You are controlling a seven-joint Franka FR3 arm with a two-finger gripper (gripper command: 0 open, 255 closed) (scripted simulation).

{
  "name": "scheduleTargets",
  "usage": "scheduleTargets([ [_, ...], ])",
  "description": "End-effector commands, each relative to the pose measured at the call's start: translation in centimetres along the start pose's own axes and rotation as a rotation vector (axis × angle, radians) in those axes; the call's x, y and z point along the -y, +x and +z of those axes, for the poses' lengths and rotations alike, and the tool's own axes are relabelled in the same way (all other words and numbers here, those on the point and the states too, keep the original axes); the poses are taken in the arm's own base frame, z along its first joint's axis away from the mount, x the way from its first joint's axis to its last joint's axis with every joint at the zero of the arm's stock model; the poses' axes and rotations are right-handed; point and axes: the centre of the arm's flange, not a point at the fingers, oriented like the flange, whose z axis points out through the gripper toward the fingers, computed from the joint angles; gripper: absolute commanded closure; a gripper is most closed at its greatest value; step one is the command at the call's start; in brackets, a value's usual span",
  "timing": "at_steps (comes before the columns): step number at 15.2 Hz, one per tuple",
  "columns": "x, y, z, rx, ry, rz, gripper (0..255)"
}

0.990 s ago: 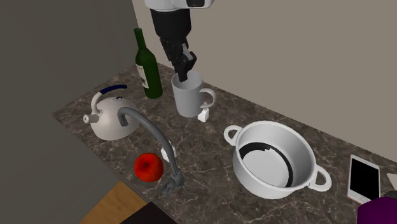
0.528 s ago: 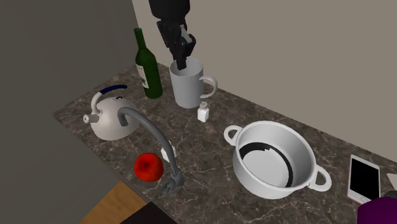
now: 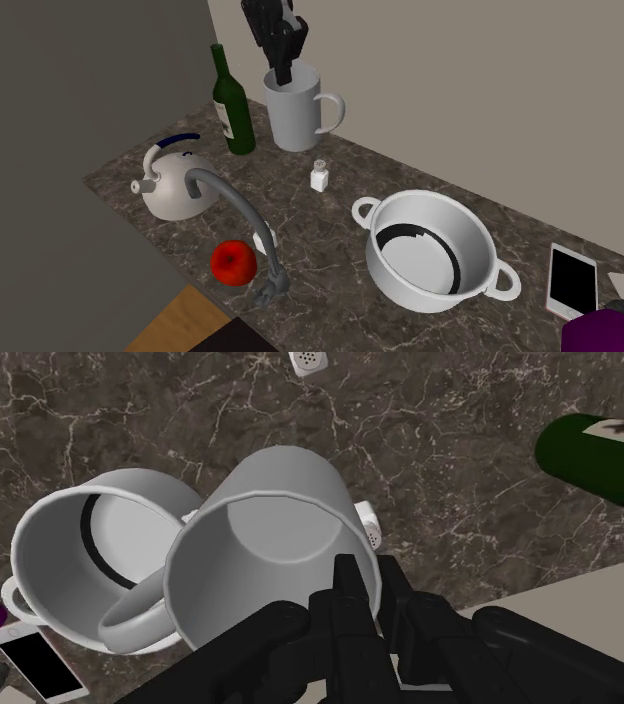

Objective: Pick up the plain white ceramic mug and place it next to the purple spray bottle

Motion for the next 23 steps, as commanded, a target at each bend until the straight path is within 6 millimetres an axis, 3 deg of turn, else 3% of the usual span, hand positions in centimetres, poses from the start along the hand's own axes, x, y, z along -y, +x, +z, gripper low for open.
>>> scheduleTargets([
  [1, -1.1, 0.6, -0.4, 0.000, 0.000, 0.000, 255],
  [23, -26.5, 14.7, 0.7, 0.000, 0.000, 0.000, 255],
])
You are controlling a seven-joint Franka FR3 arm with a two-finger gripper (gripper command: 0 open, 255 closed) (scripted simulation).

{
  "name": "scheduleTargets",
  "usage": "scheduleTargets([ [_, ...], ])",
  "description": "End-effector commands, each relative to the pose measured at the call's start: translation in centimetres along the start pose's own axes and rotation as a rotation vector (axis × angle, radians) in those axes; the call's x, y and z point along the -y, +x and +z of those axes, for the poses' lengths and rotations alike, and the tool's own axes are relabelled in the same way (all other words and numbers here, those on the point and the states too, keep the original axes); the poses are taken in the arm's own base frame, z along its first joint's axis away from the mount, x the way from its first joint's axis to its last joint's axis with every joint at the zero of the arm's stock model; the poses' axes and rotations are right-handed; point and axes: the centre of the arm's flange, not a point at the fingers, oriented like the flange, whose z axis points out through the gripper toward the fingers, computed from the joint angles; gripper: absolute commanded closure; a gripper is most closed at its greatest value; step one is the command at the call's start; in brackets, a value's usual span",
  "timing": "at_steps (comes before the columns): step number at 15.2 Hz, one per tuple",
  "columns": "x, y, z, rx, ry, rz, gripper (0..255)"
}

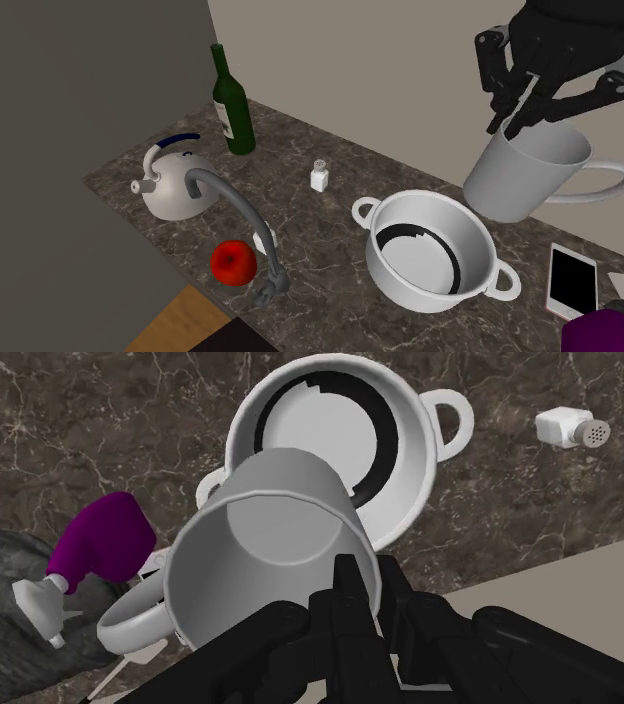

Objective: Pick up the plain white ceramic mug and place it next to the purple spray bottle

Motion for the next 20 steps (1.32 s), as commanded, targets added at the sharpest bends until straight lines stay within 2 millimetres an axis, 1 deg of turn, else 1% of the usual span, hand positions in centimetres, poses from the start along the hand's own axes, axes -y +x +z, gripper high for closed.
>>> scheduleTargets([
  [1, -2.2, 1.0, 0.4, 0.000, 0.000, -0.002, 255],
  [15, -18.2, 9.9, 1.0, 0.000, 0.000, -0.002, 255],
  [20, -18.2, 9.8, 3.7, 0.000, 0.000, -0.002, 255],
])
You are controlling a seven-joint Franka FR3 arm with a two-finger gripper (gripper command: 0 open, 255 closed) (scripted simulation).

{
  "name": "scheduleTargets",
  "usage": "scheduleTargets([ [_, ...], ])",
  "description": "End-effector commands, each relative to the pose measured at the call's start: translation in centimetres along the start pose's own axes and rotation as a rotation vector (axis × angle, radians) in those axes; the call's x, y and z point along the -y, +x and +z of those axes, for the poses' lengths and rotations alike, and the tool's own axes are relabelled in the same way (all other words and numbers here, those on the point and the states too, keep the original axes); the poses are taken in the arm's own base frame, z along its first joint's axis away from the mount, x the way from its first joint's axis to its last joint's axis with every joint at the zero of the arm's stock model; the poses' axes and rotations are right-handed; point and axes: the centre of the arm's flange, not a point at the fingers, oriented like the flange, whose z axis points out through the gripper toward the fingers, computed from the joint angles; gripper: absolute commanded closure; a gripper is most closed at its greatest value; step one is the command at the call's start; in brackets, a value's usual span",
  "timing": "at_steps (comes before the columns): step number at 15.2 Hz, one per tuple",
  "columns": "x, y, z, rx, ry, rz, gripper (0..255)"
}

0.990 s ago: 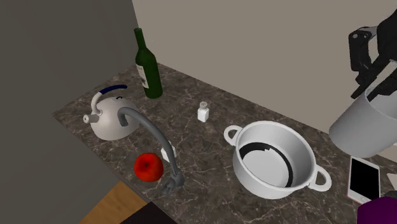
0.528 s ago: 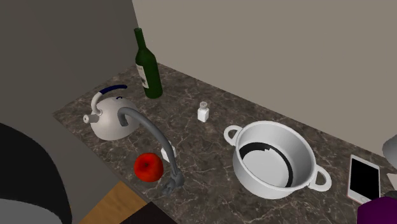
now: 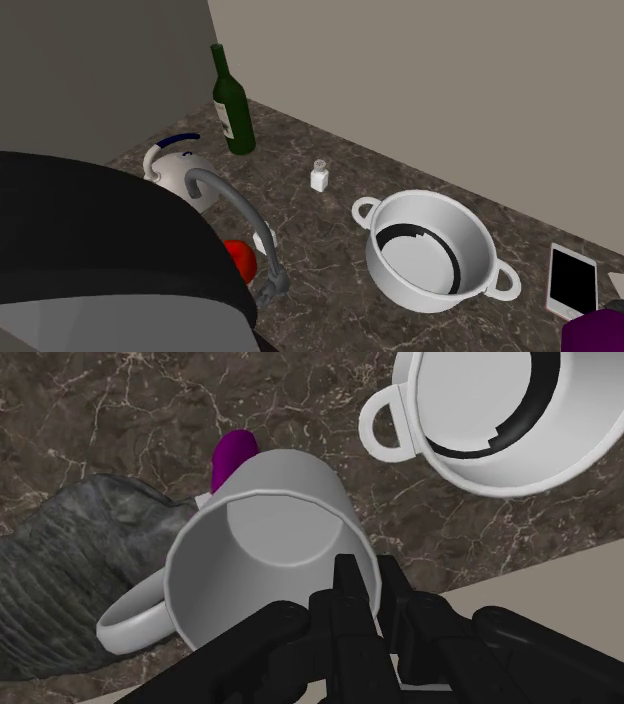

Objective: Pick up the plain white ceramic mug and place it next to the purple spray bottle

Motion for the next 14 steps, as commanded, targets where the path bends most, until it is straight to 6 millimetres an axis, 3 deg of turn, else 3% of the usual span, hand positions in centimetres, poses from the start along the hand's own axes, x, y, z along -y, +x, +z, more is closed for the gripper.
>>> scheduleTargets([
  [1, -0.2, 0.0, 1.0, -0.001, 0.000, 0.000, 255],
  [14, -0.1, -0.5, 7.9, -0.001, 0.000, 0.000, 255],
])
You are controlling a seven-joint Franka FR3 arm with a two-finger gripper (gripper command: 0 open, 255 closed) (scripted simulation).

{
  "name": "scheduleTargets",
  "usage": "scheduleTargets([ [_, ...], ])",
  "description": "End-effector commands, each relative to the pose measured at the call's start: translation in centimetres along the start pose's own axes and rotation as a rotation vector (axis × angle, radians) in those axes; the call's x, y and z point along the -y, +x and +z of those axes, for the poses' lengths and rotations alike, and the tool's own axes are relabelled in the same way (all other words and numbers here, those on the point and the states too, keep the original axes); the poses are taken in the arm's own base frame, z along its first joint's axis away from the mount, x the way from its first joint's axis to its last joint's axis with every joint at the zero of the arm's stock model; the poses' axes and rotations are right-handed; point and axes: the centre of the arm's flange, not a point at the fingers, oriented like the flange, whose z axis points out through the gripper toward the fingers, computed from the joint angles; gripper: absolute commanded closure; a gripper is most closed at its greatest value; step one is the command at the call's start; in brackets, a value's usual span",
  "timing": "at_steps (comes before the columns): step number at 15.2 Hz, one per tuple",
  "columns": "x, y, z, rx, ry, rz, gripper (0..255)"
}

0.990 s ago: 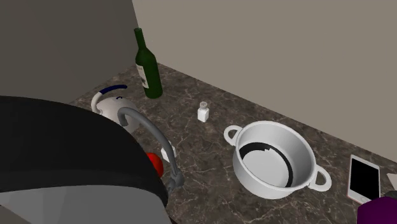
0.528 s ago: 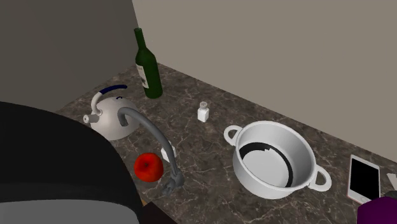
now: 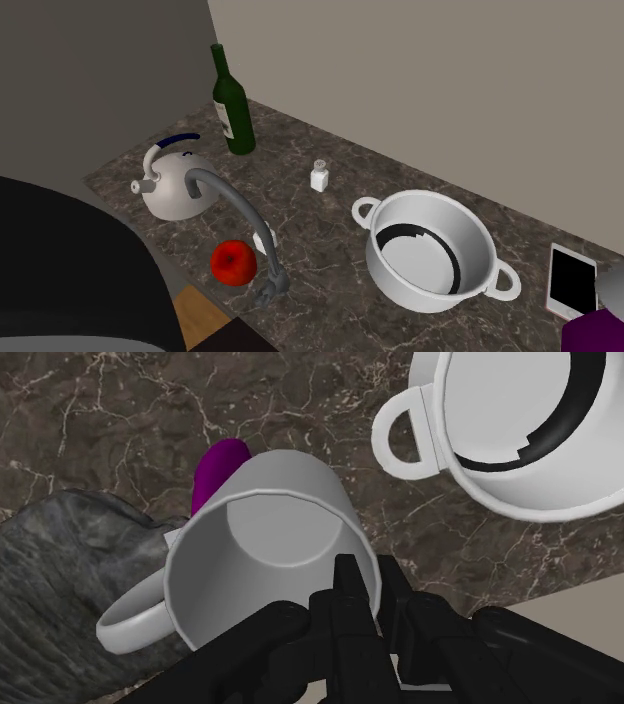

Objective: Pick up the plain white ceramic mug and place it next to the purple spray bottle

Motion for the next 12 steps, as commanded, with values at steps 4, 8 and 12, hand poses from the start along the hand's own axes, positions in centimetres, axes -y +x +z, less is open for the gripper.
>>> scheduleTargets([
  [4, 0.0, -0.3, 2.7, -0.001, 0.000, 0.000, 255],
  [8, 0.0, -0.4, 4.8, -0.001, 0.000, 0.000, 255],
  [12, 0.0, -0.6, 6.9, -0.001, 0.000, 0.000, 255],
])
